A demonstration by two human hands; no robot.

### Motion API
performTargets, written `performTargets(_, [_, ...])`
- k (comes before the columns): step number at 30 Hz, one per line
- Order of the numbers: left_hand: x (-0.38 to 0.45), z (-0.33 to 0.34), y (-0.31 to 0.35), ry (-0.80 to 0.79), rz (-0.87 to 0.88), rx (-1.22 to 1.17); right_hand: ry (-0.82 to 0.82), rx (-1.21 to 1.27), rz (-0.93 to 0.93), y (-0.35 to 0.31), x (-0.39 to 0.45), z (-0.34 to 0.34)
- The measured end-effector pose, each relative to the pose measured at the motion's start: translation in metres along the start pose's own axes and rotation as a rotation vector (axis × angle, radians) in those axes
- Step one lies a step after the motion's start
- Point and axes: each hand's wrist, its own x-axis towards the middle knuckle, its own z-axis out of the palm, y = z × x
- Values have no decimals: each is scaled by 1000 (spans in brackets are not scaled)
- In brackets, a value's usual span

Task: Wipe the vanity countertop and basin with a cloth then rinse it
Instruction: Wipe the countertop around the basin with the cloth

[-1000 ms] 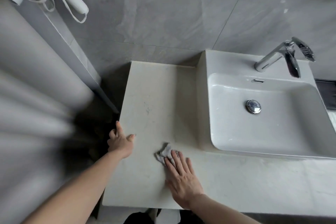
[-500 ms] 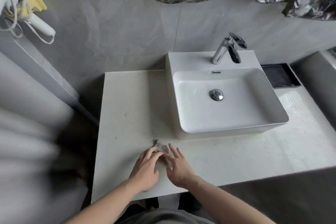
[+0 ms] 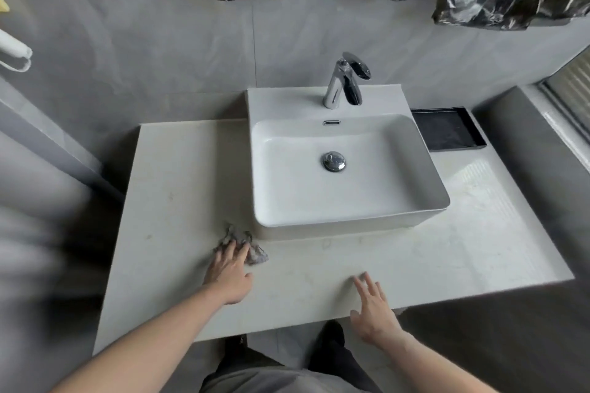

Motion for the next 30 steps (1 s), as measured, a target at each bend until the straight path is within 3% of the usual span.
performTargets(6, [-18,29,84,-85,-127,-84,-9,-38,-162,41,-5,-15])
performTargets(11, [-11,23,166,-205,-138,-242,-40,-46,-132,76,-3,-31])
performTargets(14, [-4,12,183,-288,-110,-348,-48,-51,-110,90,-3,-43])
performTargets(18, [-14,12,154,-126,-65,-421,-58,-39,-111,79,2,-49])
performTargets(21, [-34,22,107,3,-37,-279,-47,-14,-188,44,9,-47])
performTargets(26, [-47,32,37,-16,-121,-43,23,-122,-415,-34,29,-43])
performTargets(30, [-38,42,8,-56,-134,-27,-16,-221,-430,-72,55,-31])
